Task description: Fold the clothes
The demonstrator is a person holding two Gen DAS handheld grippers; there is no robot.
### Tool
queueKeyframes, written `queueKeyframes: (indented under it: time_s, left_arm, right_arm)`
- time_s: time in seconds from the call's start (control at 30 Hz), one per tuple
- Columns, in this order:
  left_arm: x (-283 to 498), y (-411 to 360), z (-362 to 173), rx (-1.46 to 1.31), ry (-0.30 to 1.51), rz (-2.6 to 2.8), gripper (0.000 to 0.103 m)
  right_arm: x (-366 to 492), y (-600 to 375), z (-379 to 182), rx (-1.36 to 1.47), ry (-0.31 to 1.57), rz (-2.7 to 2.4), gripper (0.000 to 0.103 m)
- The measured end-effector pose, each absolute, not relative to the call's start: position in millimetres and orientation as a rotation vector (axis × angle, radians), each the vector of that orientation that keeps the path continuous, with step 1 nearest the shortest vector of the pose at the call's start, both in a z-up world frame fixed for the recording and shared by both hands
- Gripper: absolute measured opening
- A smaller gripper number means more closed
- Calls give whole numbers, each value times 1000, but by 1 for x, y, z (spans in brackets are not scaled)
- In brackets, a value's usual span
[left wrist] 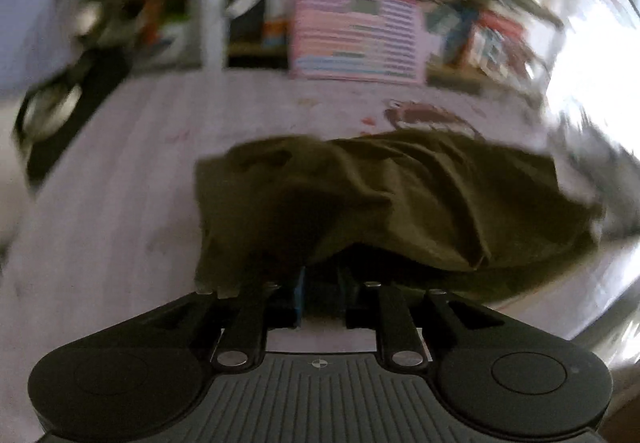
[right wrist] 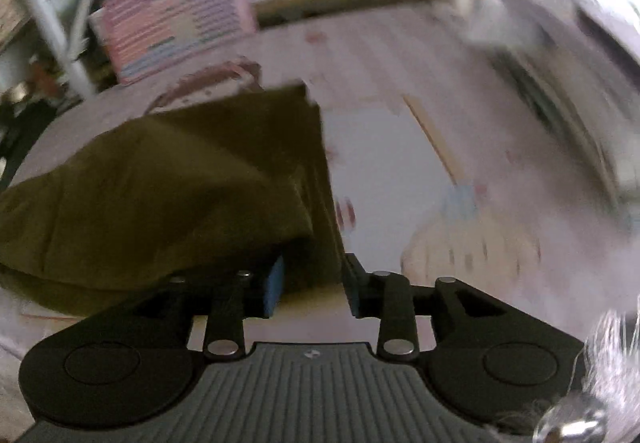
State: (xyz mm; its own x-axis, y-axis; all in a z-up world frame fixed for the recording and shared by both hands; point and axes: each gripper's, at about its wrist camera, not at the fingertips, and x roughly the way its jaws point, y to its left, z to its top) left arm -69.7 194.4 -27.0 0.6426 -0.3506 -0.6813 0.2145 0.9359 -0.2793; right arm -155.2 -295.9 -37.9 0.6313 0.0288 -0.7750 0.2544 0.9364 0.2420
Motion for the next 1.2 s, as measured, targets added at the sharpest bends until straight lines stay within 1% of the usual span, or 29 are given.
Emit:
queueKeyframes:
  time_s: [0.1, 0.13, 0.17, 0.2, 0.23, 0.27, 0.3, 0.33, 0.47, 0.57, 0.6, 0.63, 0.67, 0.7, 0.73, 0.77, 0.83, 0.97, 1.0, 1.03, 1.07, 1.13, 1.2]
  left_arm:
    - [-68, 221, -41, -567, 850, -290, 32]
    - [-67, 228, -47, -690, 856, -281, 33]
    - [-64, 232, -55, -816, 860, -273, 40]
    - [-60, 234, -61, -912, 864, -266, 49]
    - [-59, 234, -66, -984, 862, -262, 51]
    - [-55, 234, -72, -1058, 854, -257, 55]
    - [-51, 233, -75, -1114, 848, -247, 61]
    - [-47, 232, -79, -1163, 840, -236, 62]
    - [-33, 228, -90, -1302, 817, -180, 62]
    - [-29, 227, -86, -1298, 816, -138, 60]
    - [-28, 228, -85, -1295, 813, -122, 57]
    - [-27, 230, -84, -1298, 814, -107, 57]
    - [-26, 232, -84, -1304, 816, -81, 47]
    - [-26, 235, -83, -1306, 816, -57, 18]
    - [-24, 236, -80, -1296, 818, -46, 6]
    - [-18, 237, -73, -1269, 810, -47, 4]
    - [-10, 234, -44, -1185, 740, -111, 3]
    - [-16, 228, 23, -980, 600, -278, 3]
    - [-21, 231, 28, -954, 593, -286, 3]
    - [-25, 233, 19, -949, 627, -273, 3]
    - [-28, 236, 9, -946, 667, -257, 3]
    - [-32, 236, -31, -970, 824, -178, 3]
    - [-38, 236, -64, -1007, 916, -116, 3]
  right_arm:
    - [-170, -300, -39, 503, 872, -152, 40]
    - [-172, -301, -37, 567, 859, -153, 45]
    - [-174, -304, -36, 643, 842, -151, 51]
    - [-175, -307, -35, 735, 822, -143, 54]
    - [-174, -310, -35, 820, 805, -133, 62]
    - [-173, -312, -35, 904, 786, -124, 66]
    - [-168, -315, -35, 986, 768, -116, 66]
    - [-165, -317, -35, 1059, 748, -111, 66]
    - [-155, -326, -46, 1268, 707, -153, 67]
    - [-145, -332, -59, 1377, 700, -216, 67]
    - [-141, -334, -63, 1403, 707, -241, 67]
    - [-137, -336, -67, 1421, 718, -264, 65]
    - [-132, -337, -69, 1426, 737, -284, 58]
    - [-127, -338, -71, 1426, 755, -302, 47]
    - [-121, -339, -70, 1409, 770, -304, 18]
    - [-113, -340, -64, 1377, 779, -291, 12]
    - [-99, -340, -41, 1284, 730, -225, 10]
    - [-100, -340, 38, 1128, 482, -43, 9]
    - [-107, -340, 56, 1086, 434, -20, 9]
    - [-117, -340, 65, 1031, 432, -38, 9]
    - [-124, -340, 62, 1000, 463, -68, 9]
    - [-133, -342, 34, 999, 574, -129, 9]
    - [-134, -342, -14, 1031, 730, -215, 9]
